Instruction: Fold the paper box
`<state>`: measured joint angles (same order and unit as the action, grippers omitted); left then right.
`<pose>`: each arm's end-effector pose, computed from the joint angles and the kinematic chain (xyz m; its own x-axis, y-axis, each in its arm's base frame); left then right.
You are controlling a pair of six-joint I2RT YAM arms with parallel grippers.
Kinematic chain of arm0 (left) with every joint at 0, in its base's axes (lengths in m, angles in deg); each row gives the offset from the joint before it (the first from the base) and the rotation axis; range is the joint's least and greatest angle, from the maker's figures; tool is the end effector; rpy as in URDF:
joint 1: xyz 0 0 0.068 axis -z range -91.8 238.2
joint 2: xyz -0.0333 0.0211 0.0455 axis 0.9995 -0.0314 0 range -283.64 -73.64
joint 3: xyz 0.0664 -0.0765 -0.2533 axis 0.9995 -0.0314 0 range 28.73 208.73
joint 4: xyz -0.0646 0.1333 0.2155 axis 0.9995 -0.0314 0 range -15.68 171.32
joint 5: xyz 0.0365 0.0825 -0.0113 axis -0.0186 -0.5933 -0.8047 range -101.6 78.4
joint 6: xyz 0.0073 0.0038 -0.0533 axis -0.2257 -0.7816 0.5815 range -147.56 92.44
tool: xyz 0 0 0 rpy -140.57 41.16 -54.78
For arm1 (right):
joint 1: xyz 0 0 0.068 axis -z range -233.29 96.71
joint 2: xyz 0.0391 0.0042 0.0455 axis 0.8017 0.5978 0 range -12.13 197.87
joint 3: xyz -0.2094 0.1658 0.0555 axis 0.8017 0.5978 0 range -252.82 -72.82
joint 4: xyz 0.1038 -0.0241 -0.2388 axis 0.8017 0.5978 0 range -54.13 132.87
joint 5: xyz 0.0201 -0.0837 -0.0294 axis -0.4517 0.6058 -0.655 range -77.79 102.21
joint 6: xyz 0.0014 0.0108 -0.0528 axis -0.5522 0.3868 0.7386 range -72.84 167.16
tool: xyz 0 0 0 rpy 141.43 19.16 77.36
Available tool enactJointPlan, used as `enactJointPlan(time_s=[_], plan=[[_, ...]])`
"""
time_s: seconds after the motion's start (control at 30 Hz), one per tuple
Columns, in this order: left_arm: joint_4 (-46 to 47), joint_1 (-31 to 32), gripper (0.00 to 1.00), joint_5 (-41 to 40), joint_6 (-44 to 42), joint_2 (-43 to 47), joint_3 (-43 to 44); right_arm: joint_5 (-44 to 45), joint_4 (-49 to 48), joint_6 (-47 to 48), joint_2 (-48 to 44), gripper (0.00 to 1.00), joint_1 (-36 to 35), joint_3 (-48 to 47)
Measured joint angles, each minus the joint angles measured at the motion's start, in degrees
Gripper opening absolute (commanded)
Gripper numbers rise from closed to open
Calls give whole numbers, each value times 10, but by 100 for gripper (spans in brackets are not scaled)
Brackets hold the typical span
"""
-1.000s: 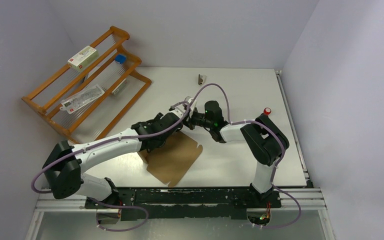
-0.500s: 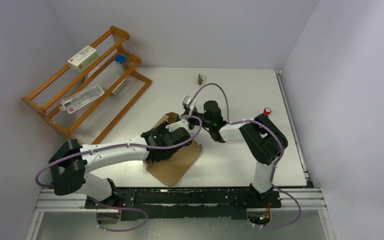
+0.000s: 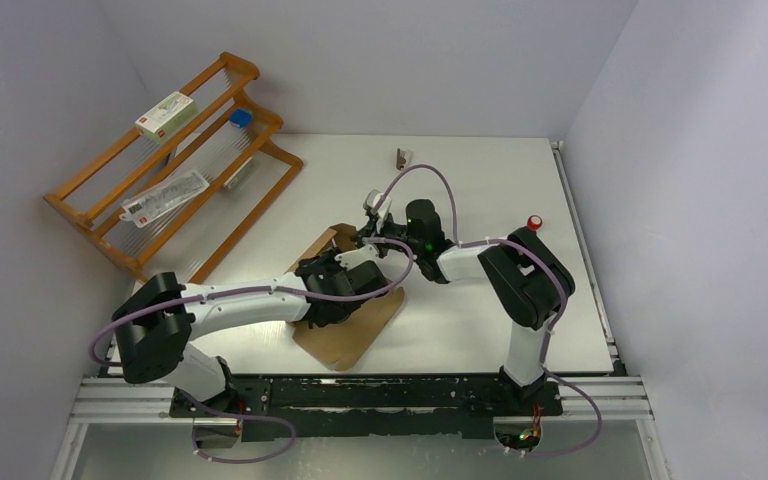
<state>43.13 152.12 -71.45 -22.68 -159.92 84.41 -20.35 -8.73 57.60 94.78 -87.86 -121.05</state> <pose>0.1498 -0.2359 0.2182 -0.4351 0.7916 -0.4290 0.2775 0.5712 0.7725 0.2990 0.2294 0.1627 -0.0325 -0.2078 -0.9776 -0.9293 0.3662 -0.0470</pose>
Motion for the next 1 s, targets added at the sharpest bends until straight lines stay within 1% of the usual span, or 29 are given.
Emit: enactJointPlan(time_s=[0.13, 0.2, 0.43, 0.67, 1.0], plan=[[0, 0, 9, -22, 0, -10, 0, 2, 0, -2, 0, 2, 0, 1], [0, 0, 5, -31, -1, -12, 0, 6, -1, -6, 0, 3, 0, 4], [6, 1, 5, -34, -12, -12, -1, 18, -15, -25, -31, 4, 0, 45], [12, 2, 5, -31, -17, -16, -4, 40, -46, -70, -78, 4, -13, 108], [-10, 5, 5, -29, 6, -12, -10, 177, -87, -135, -90, 6, -67, 142]])
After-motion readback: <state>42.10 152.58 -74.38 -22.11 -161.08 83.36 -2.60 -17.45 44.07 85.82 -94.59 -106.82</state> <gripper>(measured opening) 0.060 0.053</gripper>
